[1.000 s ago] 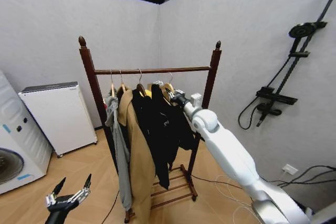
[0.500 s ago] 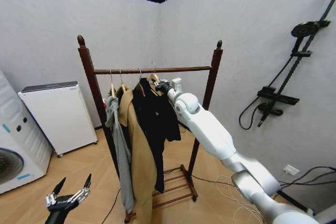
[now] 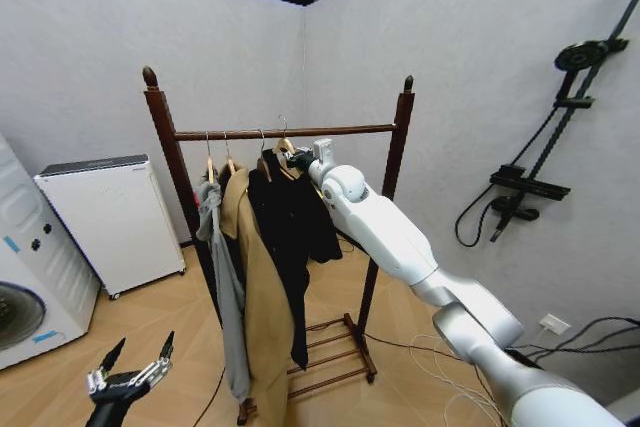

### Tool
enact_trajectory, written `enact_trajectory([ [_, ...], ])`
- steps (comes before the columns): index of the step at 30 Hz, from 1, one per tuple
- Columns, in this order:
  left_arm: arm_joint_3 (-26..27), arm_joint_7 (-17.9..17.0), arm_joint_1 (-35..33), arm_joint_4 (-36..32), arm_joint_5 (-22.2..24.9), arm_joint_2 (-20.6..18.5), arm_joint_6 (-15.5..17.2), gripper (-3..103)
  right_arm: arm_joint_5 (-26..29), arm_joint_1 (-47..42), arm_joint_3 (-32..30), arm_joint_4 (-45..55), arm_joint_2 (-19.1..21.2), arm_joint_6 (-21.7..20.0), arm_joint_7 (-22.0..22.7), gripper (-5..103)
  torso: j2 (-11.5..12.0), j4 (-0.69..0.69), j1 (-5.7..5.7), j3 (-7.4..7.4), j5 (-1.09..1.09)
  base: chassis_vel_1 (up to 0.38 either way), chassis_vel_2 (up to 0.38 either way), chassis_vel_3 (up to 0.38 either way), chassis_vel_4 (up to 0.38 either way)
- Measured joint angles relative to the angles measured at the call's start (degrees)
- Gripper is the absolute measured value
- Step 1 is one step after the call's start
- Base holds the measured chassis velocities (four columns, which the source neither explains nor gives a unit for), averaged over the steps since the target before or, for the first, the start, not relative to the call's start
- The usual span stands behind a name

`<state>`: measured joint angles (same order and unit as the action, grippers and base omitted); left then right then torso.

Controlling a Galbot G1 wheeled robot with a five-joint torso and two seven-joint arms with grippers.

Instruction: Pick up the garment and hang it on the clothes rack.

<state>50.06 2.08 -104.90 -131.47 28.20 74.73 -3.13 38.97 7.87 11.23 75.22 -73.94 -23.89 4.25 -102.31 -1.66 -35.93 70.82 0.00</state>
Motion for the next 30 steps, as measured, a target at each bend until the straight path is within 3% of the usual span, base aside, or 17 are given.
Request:
enact_trajectory([
  [16,0.0,0.0,0.0,0.0,0.0,0.0,0.0,100,-2.6,-6.4,-2.2,2.8,0.7,1.0,-0.7,8,0.0,0.00,0.00,0.00,0.00,0.000,0.000,0.000,0.000],
  [19,0.0,0.0,0.0,0.0,0.0,0.0,0.0,100,-0.3,-7.1,-4.7,6.2,1.6,1.5,-0.2,25,0.0,0.02,-0.01,0.02,-0.01,0.000,0.000,0.000,0.000],
  [21,0.0,0.0,0.0,0.0,0.0,0.0,0.0,100,1.2,-7.7,-5.5,7.8,2.3,1.4,0.3,30,0.0,0.01,0.00,0.02,-0.02,0.000,0.000,0.000,0.000],
  [22,0.0,0.0,0.0,0.0,0.0,0.0,0.0,100,6.9,-12.2,-10.5,16.1,6.6,0.5,2.8,46,0.0,0.03,-0.01,0.01,0.00,0.000,0.000,0.000,0.000],
  [23,0.0,0.0,0.0,0.0,0.0,0.0,0.0,100,6.9,-12.2,-10.5,16.1,6.6,0.5,2.8,46,0.0,0.03,-0.01,0.01,0.00,0.000,0.000,0.000,0.000],
  [24,0.0,0.0,0.0,0.0,0.0,0.0,0.0,100,7.6,-15.8,-13.4,20.0,9.2,0.2,3.9,52,0.0,0.01,0.00,0.01,-0.01,0.000,0.000,0.000,0.000],
  [25,0.0,0.0,0.0,0.0,0.0,0.0,0.0,100,7.2,-20.7,-16.6,24.1,11.9,-0.1,4.2,57,0.0,-0.01,-0.01,0.00,0.02,0.000,0.000,0.000,0.000],
  [27,0.0,0.0,0.0,0.0,0.0,0.0,0.0,100,6.0,-24.1,-18.5,26.4,13.3,0.0,4.8,63,0.0,-0.03,-0.01,0.00,0.01,0.000,0.000,0.000,0.000],
  [28,0.0,0.0,0.0,0.0,0.0,0.0,0.0,100,1.8,-33.0,-21.8,30.8,15.6,0.6,5.6,69,0.0,-0.04,0.01,0.01,0.06,0.000,0.000,0.000,0.000],
  [30,0.0,0.0,0.0,0.0,0.0,0.0,0.0,100,-0.5,-36.9,-23.8,32.4,16.0,0.9,5.6,74,0.0,-0.02,0.00,0.01,0.06,0.000,0.000,0.000,0.000],
])
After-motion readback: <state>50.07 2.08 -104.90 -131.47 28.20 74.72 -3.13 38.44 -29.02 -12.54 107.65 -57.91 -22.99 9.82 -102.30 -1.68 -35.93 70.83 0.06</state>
